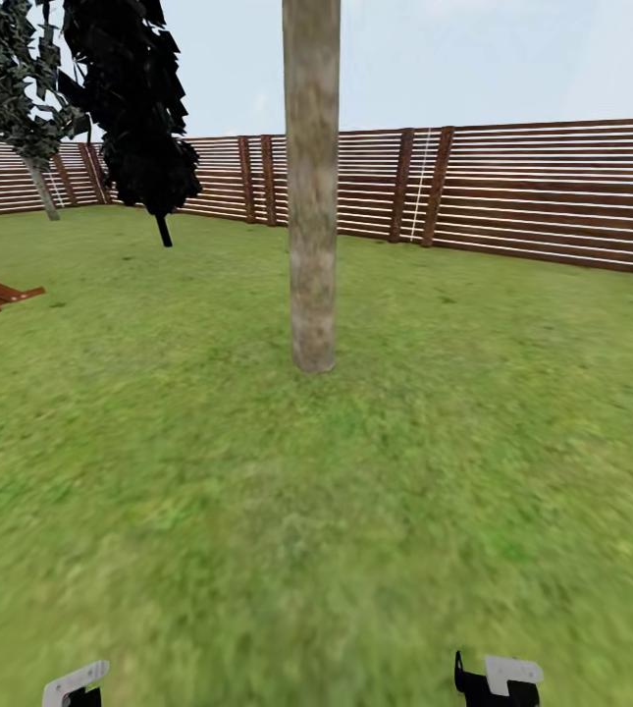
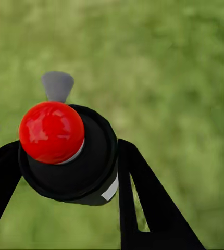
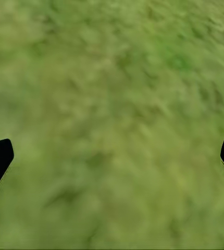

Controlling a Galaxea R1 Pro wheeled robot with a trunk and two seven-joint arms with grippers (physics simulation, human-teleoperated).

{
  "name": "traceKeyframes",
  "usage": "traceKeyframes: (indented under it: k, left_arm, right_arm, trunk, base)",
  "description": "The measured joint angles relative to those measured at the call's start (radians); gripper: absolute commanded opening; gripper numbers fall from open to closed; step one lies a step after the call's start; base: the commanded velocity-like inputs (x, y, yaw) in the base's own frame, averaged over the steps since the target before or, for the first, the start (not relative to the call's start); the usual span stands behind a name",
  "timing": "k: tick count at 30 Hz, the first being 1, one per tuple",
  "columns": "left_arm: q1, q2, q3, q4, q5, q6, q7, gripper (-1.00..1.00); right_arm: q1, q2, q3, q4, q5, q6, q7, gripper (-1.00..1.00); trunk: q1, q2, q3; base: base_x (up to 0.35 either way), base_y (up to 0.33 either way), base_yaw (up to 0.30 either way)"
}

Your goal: In the garden, pick up the pesticide atomizer on the floor and spray pesticide onto both trees until each tree trunk is fully covered.

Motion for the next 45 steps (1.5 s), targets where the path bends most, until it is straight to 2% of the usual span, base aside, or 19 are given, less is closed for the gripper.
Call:
traceKeyframes:
  k: [37, 45]
  left_arm:
    - [0.000, 0.000, 0.001, 0.000, 0.000, 0.000, 0.000, -1.00]
    - [0.000, 0.000, 0.000, 0.000, 0.000, 0.000, 0.000, -1.00]
  right_arm:
    - [0.000, 0.001, 0.000, 0.000, 0.000, 0.000, -0.001, 1.00]
    - [0.000, 0.001, 0.000, 0.000, 0.000, 0.000, -0.001, 1.00]
  trunk:
    - [0.000, 0.000, 0.000]
    - [0.000, 0.000, 0.000]
  base:
    - [0.340, -0.082, 0.000]
    - [0.340, -0.079, 0.133]
